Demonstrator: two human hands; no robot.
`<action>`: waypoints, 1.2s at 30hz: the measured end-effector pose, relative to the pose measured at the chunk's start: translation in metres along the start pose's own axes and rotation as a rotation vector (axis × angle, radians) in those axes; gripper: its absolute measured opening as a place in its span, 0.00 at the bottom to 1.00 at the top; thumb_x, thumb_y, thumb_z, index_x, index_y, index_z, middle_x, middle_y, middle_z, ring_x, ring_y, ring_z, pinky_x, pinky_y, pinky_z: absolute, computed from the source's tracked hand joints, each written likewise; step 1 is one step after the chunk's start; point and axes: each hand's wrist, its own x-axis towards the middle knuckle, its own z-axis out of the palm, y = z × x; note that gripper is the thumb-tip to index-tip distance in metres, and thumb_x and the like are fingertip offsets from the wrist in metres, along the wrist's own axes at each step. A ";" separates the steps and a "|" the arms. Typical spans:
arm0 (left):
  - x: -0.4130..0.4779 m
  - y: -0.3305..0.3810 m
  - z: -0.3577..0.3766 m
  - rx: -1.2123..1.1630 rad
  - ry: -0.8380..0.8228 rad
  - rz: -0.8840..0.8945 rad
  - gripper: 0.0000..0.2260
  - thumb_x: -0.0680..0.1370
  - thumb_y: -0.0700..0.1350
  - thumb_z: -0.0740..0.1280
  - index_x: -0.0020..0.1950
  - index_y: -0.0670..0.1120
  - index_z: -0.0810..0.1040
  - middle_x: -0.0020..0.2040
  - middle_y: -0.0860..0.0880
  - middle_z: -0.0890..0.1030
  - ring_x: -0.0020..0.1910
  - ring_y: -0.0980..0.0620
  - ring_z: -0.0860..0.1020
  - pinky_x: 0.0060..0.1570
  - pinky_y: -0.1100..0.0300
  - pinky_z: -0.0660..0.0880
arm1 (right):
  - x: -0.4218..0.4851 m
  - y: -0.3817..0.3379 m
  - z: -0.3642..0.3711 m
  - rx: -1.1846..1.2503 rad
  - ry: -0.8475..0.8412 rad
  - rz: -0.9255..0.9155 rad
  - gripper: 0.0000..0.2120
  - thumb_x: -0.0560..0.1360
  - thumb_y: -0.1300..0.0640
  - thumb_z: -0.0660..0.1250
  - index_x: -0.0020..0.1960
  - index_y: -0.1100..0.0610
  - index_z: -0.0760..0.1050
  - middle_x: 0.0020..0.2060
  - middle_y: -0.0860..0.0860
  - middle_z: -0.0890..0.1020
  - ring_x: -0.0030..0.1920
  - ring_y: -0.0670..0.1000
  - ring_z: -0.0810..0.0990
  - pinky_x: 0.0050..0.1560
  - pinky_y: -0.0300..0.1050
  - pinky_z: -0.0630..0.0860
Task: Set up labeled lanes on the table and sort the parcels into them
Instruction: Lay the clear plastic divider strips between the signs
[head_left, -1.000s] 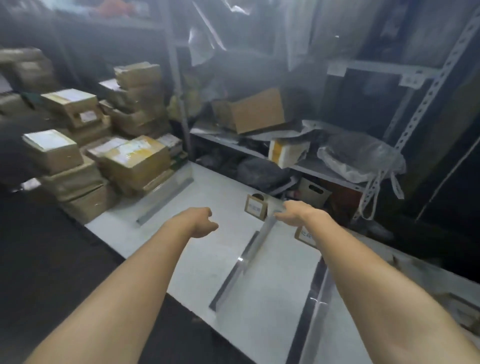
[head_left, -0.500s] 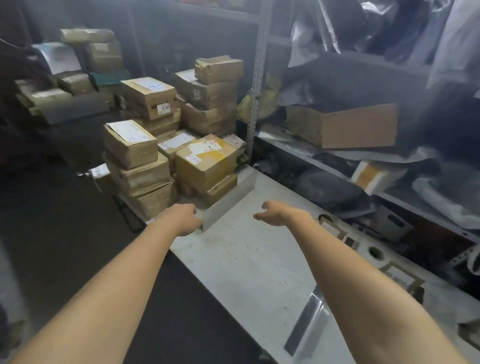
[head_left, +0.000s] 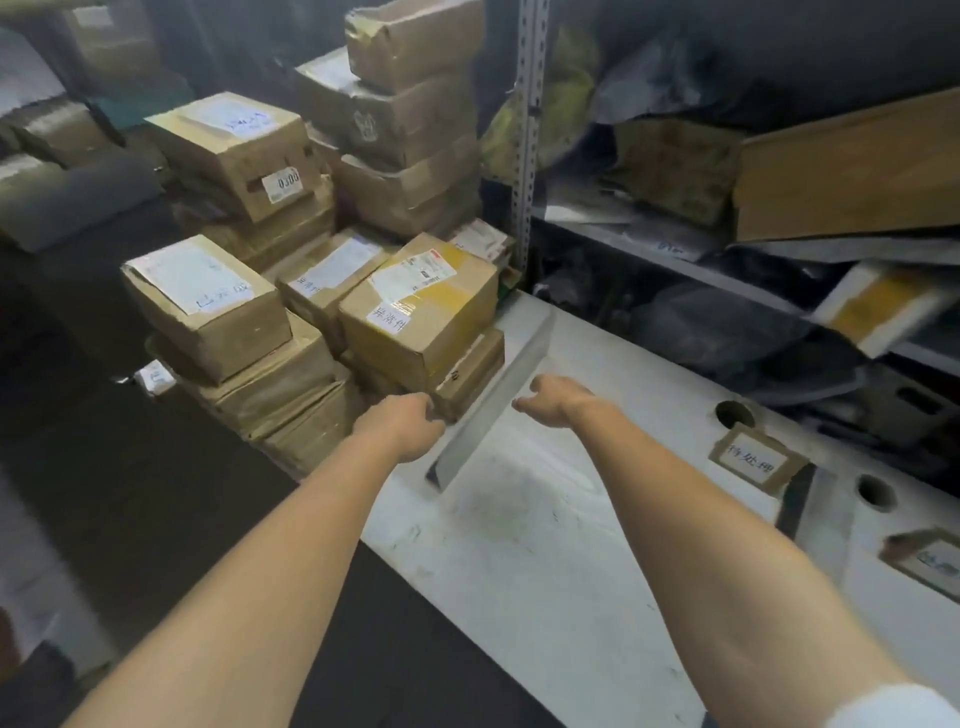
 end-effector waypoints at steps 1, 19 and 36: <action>0.011 0.000 0.001 -0.002 -0.019 0.019 0.20 0.81 0.57 0.60 0.71 0.51 0.71 0.67 0.48 0.76 0.61 0.45 0.76 0.57 0.51 0.77 | 0.009 -0.001 0.003 0.019 0.006 0.014 0.30 0.81 0.40 0.60 0.77 0.57 0.64 0.73 0.54 0.71 0.70 0.57 0.71 0.68 0.54 0.70; 0.118 0.001 0.051 -0.040 -0.185 0.360 0.13 0.81 0.49 0.60 0.63 0.48 0.77 0.59 0.45 0.81 0.56 0.42 0.79 0.55 0.49 0.78 | 0.069 -0.051 0.048 0.463 0.239 0.353 0.29 0.83 0.42 0.56 0.77 0.59 0.61 0.74 0.58 0.70 0.71 0.60 0.70 0.67 0.53 0.69; 0.084 -0.024 0.014 -0.256 0.292 0.463 0.04 0.80 0.45 0.63 0.46 0.48 0.72 0.43 0.49 0.79 0.42 0.43 0.78 0.39 0.53 0.75 | 0.068 -0.085 0.045 0.739 0.484 0.410 0.42 0.75 0.26 0.53 0.81 0.50 0.56 0.78 0.55 0.63 0.77 0.61 0.57 0.73 0.60 0.60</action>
